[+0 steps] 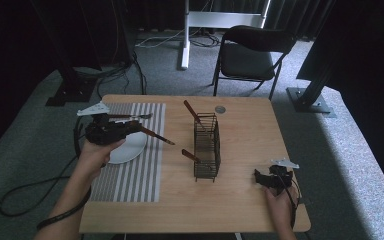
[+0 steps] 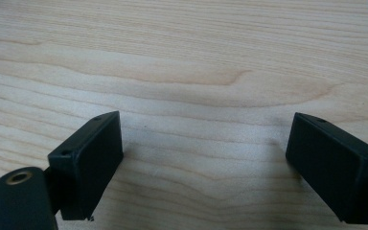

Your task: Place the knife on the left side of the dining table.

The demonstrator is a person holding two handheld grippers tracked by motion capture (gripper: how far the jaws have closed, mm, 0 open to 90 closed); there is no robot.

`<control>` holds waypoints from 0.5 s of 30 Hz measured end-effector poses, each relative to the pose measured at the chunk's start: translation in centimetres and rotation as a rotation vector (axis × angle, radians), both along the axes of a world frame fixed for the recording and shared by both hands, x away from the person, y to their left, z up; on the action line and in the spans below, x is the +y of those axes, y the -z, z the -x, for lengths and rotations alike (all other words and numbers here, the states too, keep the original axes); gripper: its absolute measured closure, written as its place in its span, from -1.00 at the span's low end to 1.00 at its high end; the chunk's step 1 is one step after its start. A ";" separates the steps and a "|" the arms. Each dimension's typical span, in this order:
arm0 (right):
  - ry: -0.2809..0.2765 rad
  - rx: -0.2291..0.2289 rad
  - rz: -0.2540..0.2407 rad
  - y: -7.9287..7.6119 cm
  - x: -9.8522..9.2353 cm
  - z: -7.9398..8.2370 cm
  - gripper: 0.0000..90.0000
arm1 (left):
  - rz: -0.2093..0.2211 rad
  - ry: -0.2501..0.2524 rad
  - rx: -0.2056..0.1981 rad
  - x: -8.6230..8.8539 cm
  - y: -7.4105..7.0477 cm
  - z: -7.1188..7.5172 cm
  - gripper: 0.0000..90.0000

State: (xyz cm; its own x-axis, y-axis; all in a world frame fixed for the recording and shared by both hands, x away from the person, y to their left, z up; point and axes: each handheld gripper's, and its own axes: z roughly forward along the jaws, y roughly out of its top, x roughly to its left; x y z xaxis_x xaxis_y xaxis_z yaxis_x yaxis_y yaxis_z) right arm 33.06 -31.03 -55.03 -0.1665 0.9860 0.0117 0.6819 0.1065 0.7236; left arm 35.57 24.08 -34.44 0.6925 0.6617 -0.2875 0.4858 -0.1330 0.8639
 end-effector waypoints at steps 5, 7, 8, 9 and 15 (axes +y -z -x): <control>-0.001 0.000 0.001 0.0 0.0 0.0 -0.74 | -0.010 -0.022 0.013 1.1 1.1 0.6 0.67; 0.000 0.001 0.000 0.0 0.0 0.0 -0.74 | -0.010 -0.024 0.022 1.5 1.7 0.8 0.67; 0.000 0.000 0.000 0.0 0.0 0.0 -0.74 | -0.012 -0.031 0.027 1.6 1.9 1.0 0.67; -0.002 -0.001 0.001 0.0 0.0 0.0 -0.74 | -0.016 -0.028 0.029 1.7 2.1 1.1 0.67; 0.000 0.001 0.000 0.0 0.0 0.0 -0.74 | -0.008 -0.060 0.049 3.2 3.5 2.2 0.67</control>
